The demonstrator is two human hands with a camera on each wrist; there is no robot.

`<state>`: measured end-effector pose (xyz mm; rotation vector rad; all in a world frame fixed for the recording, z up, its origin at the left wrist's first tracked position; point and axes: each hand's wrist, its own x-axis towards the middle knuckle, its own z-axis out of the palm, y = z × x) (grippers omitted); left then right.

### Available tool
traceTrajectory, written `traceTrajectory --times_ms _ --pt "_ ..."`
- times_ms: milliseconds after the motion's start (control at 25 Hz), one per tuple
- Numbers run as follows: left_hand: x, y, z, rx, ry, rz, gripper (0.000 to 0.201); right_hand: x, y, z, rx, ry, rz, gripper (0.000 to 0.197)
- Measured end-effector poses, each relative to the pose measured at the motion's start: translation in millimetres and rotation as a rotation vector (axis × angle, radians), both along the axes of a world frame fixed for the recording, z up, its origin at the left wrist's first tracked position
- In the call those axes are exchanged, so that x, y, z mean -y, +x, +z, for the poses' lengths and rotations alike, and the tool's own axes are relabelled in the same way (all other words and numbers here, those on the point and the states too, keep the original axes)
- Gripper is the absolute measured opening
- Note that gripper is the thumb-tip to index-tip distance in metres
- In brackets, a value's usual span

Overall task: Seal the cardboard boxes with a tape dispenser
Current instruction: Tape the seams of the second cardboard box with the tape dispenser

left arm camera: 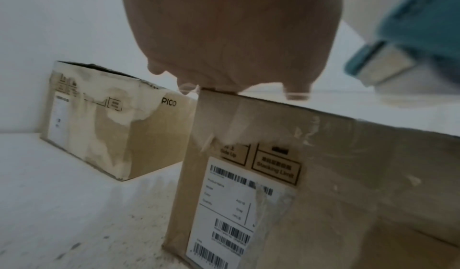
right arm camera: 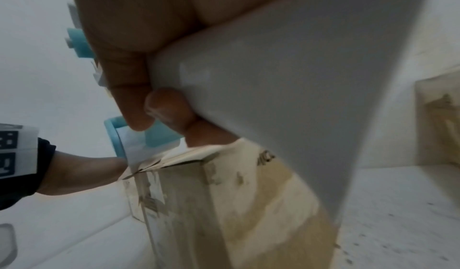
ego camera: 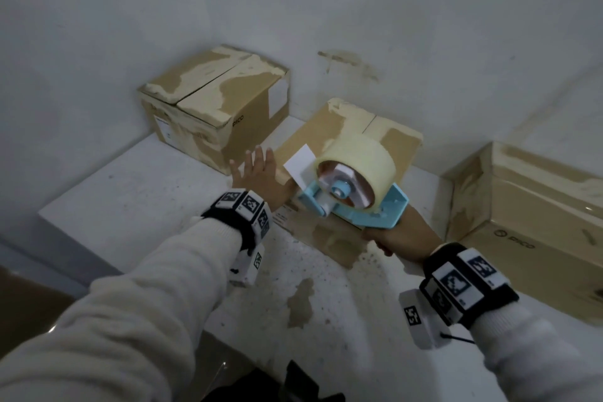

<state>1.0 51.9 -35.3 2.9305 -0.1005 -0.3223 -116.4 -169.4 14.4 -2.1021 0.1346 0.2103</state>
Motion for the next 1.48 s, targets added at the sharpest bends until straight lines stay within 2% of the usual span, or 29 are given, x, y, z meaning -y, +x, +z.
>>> traceTrajectory --times_ms 160,240,440,560,680,760,800,880,960,1040,1160,1400,1480 --pt "3 -3 5 -0.056 -0.035 0.011 0.134 35 -33 0 -0.029 -0.062 -0.021 0.028" --pt "4 -3 6 -0.061 -0.022 0.012 0.144 49 -47 0 -0.036 -0.094 -0.018 0.031" --pt "8 -5 10 -0.083 -0.022 0.028 0.140 83 -74 -6 -0.044 -0.103 -0.056 0.030" --pt "7 -5 12 -0.092 0.038 0.026 0.134 92 -80 -12 -0.036 -0.095 -0.037 0.029" --pt "24 -16 19 0.015 0.078 0.002 0.108 93 -78 -18 -0.010 -0.107 -0.001 0.017" --pt "58 -37 21 0.127 0.070 -0.117 0.081 94 -77 -21 -0.003 -0.077 -0.014 0.017" --pt "78 -48 20 0.125 0.049 -0.199 0.076 94 -78 -22 -0.008 -0.062 -0.024 0.020" --pt "108 -67 12 0.023 0.013 -0.316 0.085 92 -80 -21 -0.009 -0.040 -0.031 0.024" --pt "116 -70 6 -0.032 0.065 -0.350 0.090 93 -81 -19 -0.002 -0.027 -0.036 0.028" --pt "112 -70 5 -0.052 0.077 -0.355 0.087 100 -85 -17 -0.006 -0.032 -0.039 0.030" --pt "110 -72 6 -0.031 0.015 -0.344 0.081 119 -101 -14 -0.035 -0.033 -0.083 0.029" --pt "115 -73 3 -0.024 0.040 -0.331 0.112 123 -107 -22 -0.044 -0.029 -0.126 0.026" --pt "115 -73 2 -0.007 0.035 -0.327 0.114 120 -105 -27 -0.047 -0.012 -0.127 0.027"
